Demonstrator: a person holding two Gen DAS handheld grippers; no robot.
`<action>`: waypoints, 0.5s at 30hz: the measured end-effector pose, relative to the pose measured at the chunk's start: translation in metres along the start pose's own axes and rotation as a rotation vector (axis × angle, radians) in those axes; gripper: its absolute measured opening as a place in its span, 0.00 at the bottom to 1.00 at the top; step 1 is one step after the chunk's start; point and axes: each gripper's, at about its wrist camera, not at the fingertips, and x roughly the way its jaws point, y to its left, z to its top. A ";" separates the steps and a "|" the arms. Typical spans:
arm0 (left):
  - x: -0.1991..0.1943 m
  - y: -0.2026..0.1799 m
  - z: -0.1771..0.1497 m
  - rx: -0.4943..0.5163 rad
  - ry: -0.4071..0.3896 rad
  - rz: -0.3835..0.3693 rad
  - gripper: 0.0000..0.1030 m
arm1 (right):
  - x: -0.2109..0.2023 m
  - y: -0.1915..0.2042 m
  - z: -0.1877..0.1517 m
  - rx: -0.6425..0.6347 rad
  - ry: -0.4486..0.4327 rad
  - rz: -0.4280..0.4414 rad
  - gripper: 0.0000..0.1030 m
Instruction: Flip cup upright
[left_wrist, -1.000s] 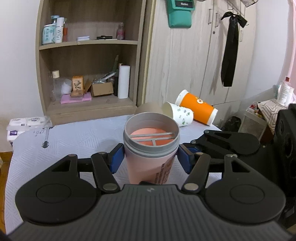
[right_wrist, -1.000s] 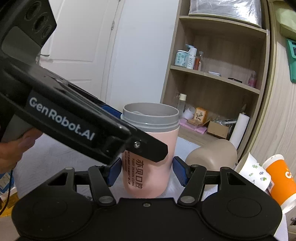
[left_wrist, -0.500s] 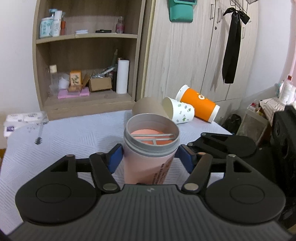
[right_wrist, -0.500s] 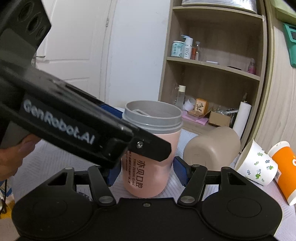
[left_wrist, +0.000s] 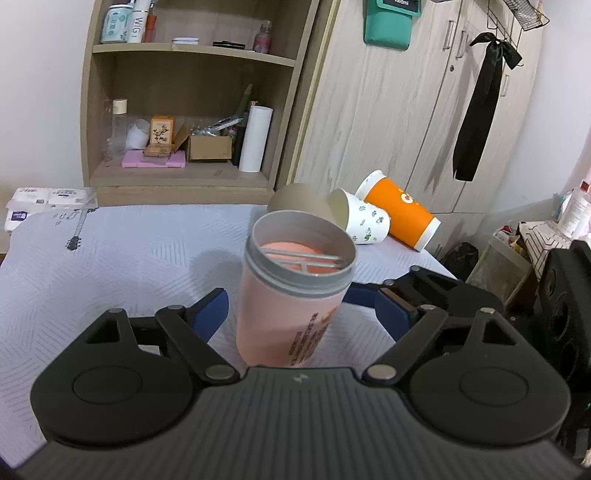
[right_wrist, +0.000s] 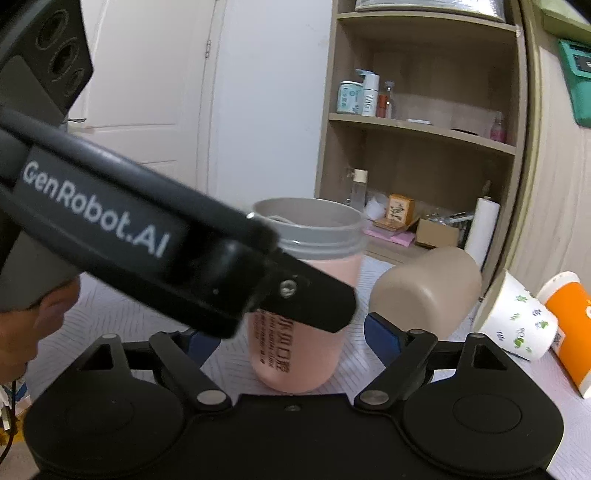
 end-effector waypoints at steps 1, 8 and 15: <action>-0.002 0.000 -0.001 -0.005 0.001 0.006 0.84 | -0.001 -0.001 0.000 0.007 0.000 -0.004 0.85; -0.037 0.005 -0.006 -0.050 -0.044 0.099 0.86 | -0.024 0.002 -0.004 0.041 0.003 -0.054 0.86; -0.085 0.008 -0.015 -0.097 -0.094 0.174 0.88 | -0.067 0.021 -0.006 0.018 -0.042 -0.161 0.86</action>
